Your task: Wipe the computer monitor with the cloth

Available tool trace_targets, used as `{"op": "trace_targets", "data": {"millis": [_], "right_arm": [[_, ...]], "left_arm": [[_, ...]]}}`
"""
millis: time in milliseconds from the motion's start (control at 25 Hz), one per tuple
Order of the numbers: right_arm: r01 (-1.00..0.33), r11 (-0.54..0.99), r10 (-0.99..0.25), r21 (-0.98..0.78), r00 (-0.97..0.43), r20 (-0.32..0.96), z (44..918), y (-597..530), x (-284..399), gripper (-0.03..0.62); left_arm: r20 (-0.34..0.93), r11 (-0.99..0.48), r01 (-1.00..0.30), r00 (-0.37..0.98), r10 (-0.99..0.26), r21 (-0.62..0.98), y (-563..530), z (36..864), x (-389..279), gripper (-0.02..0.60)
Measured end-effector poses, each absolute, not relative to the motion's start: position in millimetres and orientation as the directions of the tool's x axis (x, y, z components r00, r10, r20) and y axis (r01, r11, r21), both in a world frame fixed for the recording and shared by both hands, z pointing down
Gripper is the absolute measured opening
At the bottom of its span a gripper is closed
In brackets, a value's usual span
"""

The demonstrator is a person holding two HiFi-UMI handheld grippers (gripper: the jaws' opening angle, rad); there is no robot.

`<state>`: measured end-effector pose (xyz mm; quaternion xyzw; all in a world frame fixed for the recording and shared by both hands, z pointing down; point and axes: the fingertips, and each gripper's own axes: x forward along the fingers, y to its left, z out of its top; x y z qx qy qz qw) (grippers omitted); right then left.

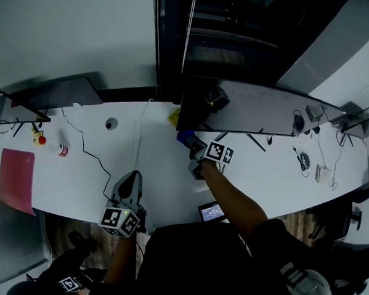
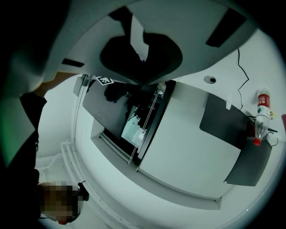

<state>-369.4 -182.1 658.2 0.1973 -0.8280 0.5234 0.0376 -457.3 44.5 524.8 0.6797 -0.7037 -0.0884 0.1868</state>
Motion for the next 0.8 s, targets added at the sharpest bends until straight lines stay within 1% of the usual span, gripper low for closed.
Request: {"op": "trace_targets", "data": {"millis": [400, 800], "right_arm": [[-0.34, 0.405, -0.217, -0.849, -0.938, 0.272, 657, -164, -407, 0.062], [-0.344, 0.391, -0.22, -0.854, -0.936, 0.276, 655, -157, -420, 0.061]], "left_arm": [[0.133, 0.08, -0.92, -0.03, -0.991, 0.384, 53, 521, -462, -0.006], [0.137, 0.107, -0.919, -0.059, -0.989, 0.38, 66, 521, -463, -0.006]]}}
